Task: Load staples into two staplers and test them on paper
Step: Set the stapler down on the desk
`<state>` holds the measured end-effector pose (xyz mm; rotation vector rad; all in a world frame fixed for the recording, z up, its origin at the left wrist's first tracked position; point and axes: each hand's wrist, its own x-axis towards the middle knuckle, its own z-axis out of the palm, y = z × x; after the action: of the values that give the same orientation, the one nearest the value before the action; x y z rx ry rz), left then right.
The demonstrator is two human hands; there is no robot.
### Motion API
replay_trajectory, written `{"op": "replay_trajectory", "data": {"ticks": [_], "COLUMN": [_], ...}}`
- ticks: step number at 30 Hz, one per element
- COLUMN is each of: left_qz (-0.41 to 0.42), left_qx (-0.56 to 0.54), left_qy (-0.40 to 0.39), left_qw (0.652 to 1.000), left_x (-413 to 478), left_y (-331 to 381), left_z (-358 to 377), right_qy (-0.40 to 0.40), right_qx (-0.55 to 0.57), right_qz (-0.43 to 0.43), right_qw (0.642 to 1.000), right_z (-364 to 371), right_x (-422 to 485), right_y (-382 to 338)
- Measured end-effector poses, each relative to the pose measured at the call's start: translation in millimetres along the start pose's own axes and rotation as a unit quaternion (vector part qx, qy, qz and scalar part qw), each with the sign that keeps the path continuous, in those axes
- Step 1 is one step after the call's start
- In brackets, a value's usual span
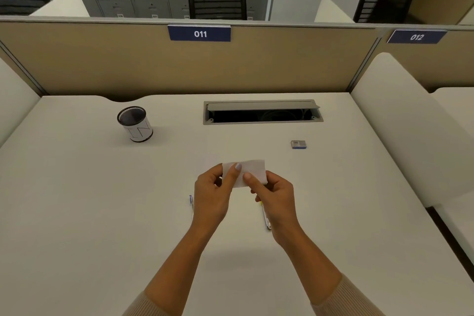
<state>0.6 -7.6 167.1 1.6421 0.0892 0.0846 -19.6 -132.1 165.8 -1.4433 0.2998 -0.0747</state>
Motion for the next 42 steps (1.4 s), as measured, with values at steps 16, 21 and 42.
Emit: {"op": "replay_trajectory", "data": {"ticks": [16,21,42], "left_qz": [0.010,0.024,0.168], "left_qx": [0.005,0.010,0.043], "left_qy": [-0.018,0.023,-0.065], "left_qw": [1.000,0.999,0.983], "left_x": [-34.9,-31.0,7.1], "left_y": [29.9,28.0,118.4], "left_z": [16.3,12.6,-21.5], "right_qy": [0.164,0.159,0.006], "right_qx": [-0.322,-0.346,0.032], "right_qz": [-0.447,-0.469,-0.127], "right_qw": [0.818,0.797,0.991], "right_z": [-7.7,-8.6,5.3], "right_x": [-3.7,-5.9,-16.9], "right_y": [-5.3,-5.9,-119.9]}}
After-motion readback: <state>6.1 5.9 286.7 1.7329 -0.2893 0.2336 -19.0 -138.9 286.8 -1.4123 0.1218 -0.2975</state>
